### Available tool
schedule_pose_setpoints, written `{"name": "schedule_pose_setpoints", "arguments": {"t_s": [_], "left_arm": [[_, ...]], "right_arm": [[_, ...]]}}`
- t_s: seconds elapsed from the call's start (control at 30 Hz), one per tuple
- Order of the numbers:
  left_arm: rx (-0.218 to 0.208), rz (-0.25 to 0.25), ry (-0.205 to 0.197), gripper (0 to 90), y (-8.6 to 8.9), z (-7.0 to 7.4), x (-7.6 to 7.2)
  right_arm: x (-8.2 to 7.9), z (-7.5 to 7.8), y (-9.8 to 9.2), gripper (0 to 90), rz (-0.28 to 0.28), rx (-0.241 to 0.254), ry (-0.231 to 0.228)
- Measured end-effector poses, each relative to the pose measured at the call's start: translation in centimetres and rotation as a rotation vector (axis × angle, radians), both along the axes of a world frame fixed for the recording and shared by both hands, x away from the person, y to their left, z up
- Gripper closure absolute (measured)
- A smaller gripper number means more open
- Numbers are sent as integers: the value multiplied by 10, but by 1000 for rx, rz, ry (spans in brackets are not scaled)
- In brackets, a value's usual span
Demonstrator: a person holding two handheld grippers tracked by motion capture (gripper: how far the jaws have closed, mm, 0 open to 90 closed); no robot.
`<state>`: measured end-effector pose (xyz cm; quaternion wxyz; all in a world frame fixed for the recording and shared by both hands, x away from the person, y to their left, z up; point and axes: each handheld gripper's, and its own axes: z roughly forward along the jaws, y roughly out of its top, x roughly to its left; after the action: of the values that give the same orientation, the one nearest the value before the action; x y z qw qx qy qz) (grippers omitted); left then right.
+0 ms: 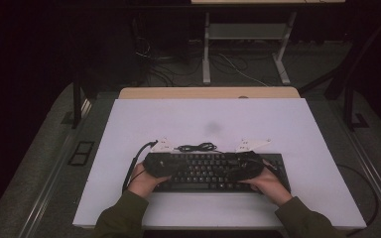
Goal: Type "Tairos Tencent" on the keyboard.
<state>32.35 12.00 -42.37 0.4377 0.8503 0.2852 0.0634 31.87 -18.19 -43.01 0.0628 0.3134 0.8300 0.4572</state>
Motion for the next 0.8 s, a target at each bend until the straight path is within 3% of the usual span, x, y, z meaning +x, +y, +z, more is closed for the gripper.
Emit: {"name": "schedule_pose_setpoints", "arguments": {"t_s": [0.3, 0.5, 0.8], "left_arm": [[-17, 15, -28, 531, 7, 3, -8], [-38, 43, -56, 393, 14, 7, -13], [-69, 83, -70, 268, 27, 8, -24]], "right_arm": [[-2, 2, -16, 202, -25, 10, -15], [-5, 2, -27, 175, -79, 30, -38], [-15, 1, -48, 174, -104, 51, -47]]}}
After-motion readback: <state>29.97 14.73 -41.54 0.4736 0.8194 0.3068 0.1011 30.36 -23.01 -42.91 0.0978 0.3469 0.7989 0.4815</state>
